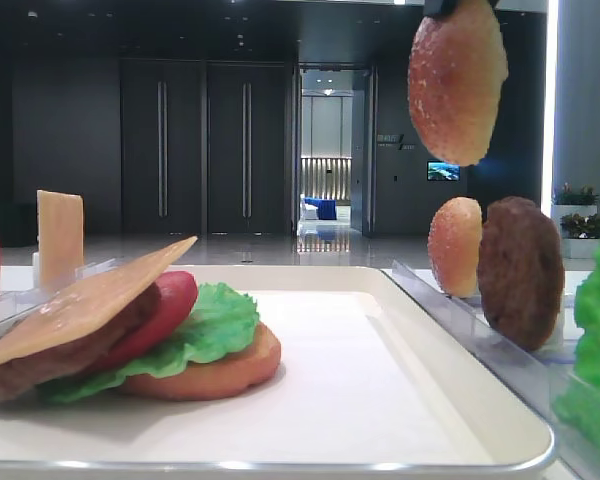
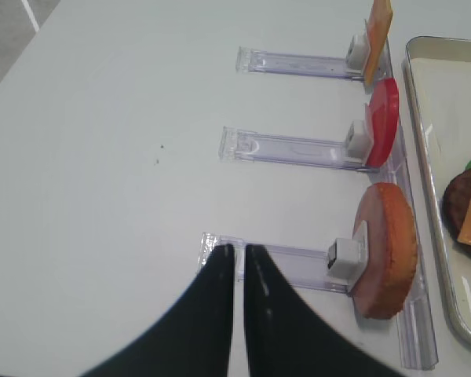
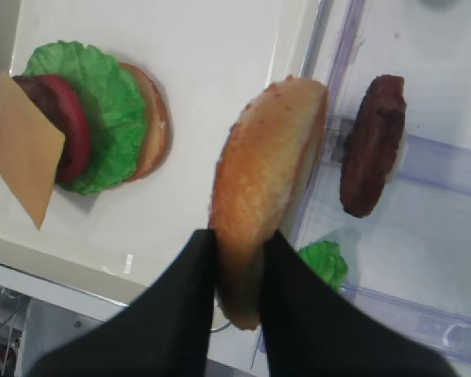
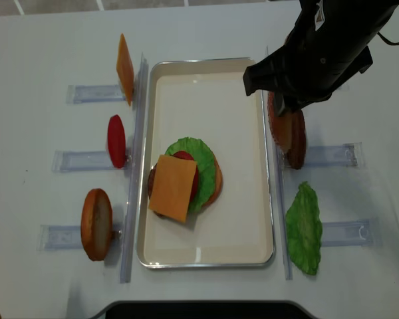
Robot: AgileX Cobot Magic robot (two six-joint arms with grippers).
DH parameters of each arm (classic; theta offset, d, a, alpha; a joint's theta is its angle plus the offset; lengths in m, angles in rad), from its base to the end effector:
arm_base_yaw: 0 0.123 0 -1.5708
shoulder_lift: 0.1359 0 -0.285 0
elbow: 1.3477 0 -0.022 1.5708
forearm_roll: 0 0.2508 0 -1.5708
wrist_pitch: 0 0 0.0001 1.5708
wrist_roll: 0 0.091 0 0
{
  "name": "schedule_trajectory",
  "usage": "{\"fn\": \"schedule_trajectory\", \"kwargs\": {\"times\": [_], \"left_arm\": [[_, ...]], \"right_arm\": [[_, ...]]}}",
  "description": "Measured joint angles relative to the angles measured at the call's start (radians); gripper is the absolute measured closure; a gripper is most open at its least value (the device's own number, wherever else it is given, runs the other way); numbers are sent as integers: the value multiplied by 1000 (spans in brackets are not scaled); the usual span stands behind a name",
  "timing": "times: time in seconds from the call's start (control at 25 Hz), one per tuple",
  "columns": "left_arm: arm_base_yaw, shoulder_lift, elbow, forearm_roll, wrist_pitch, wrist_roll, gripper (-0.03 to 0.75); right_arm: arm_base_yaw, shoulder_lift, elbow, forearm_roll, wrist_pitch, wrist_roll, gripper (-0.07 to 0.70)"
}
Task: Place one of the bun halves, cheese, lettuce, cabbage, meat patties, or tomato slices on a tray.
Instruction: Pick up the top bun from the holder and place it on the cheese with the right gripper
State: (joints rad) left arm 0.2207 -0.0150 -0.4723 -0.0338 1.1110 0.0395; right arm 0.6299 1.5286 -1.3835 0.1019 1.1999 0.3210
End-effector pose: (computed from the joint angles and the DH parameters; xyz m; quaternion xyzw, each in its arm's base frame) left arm -0.0054 -0.0040 0.2656 -0.0777 0.8656 0.0474 0.4923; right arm 0.2424 0.1874 0.3280 -0.1411 0.9764 0.1155 0.1156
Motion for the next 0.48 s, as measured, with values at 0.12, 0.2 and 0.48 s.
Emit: {"fn": "schedule_trajectory", "kwargs": {"times": [0.12, 0.2, 0.48], "left_arm": [[0, 0, 0, 0, 0, 0, 685], [0, 0, 0, 0, 0, 0, 685], [0, 0, 0, 0, 0, 0, 685]], "right_arm": [[16, -9, 1, 1, 0, 20, 505], [21, -12, 1, 3, -1, 27, 505], [38, -12, 1, 6, -19, 31, 505]]}}
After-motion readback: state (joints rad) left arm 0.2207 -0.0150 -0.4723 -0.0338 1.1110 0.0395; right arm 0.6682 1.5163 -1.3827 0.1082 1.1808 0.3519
